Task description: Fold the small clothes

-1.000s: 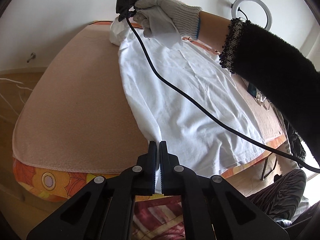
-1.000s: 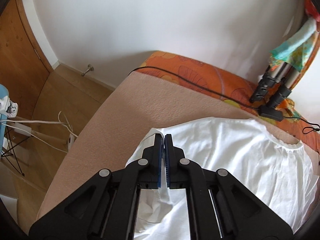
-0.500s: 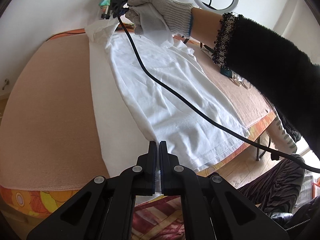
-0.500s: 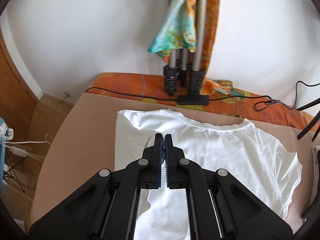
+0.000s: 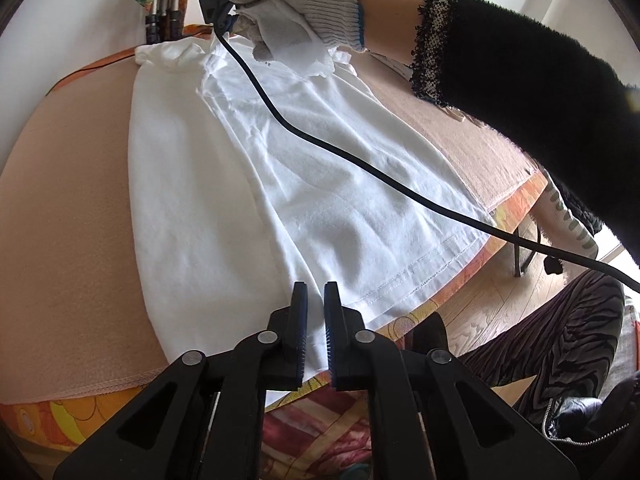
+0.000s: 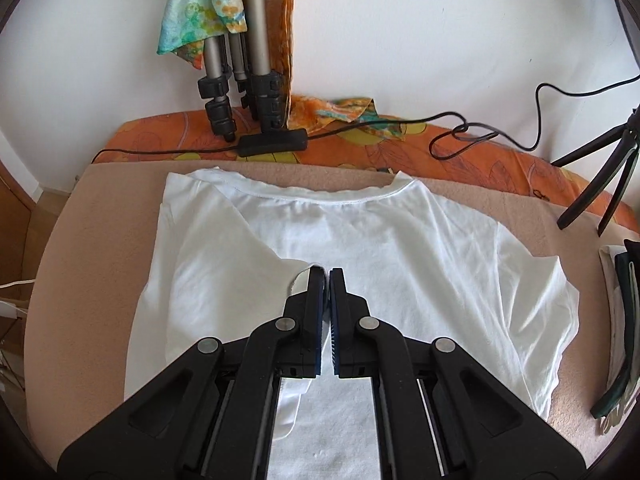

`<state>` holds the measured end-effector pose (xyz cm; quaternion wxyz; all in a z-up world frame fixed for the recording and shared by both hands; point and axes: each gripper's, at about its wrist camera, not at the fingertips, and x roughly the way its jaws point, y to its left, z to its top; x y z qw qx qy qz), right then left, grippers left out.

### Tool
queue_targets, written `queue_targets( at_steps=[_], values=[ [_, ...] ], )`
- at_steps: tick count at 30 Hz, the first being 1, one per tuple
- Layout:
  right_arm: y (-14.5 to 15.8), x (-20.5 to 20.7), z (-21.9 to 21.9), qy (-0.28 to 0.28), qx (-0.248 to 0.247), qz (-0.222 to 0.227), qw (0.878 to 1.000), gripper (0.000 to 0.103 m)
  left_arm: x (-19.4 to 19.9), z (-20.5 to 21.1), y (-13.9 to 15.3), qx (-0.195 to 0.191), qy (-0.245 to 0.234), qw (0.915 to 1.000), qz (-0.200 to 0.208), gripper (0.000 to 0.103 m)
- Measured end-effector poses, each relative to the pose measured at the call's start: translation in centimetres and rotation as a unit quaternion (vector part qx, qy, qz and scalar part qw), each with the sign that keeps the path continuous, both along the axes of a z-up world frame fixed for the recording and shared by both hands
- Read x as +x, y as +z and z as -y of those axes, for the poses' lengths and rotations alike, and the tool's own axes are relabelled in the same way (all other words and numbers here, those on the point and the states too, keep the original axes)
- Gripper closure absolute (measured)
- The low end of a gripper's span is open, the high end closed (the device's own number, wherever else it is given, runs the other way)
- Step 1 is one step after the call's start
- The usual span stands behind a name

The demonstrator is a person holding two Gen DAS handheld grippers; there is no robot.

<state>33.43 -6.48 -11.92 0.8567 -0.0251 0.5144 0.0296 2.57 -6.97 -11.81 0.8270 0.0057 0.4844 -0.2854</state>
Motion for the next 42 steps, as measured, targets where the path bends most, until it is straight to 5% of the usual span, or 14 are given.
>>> queue_targets(
  at_steps=[1,3,5,10,15,22,30,42],
  values=[
    [-0.1,0.1,0.1,0.001,0.001,-0.009,1.000,0.099,-0.1,0.0,0.2,-0.002,-0.006,1.0000,-0.003,0.081],
    [0.3,-0.2,0.3,-0.001,-0.009,-0.002,1.000,0.068,-0.6,-0.1,0.6,-0.005,-0.011,0.9999,0.003,0.068],
    [1.4,-1.1,0.6,-0.003,-0.005,0.022,1.000,0.046,-1.1,-0.7,1.3,-0.017,-0.011,0.9997,0.011,0.066],
    [4.2,-3.4,1.8,-0.007,0.014,0.047,0.999,0.045,-1.9,-2.8,3.4,-0.058,0.010,0.9977,0.033,0.066],
    [7.7,-6.6,3.1,-0.010,0.023,0.071,0.997,0.045,-2.3,-5.1,5.2,-0.050,0.050,0.9941,0.082,0.066],
    [11.5,-11.3,7.9,-0.015,0.039,0.102,0.994,0.045,-1.9,-5.7,5.1,-0.040,0.079,0.9910,0.100,0.066],
    [13.5,-15.4,14.6,-0.032,0.056,0.116,0.991,0.045,-3.6,-0.6,5.2,-0.009,0.035,0.9908,0.130,0.066],
    [13.5,-17.1,22.8,-0.032,0.085,0.110,0.990,0.045,-4.6,11.7,4.1,-0.015,-0.064,0.9887,0.135,0.066]
  ],
)
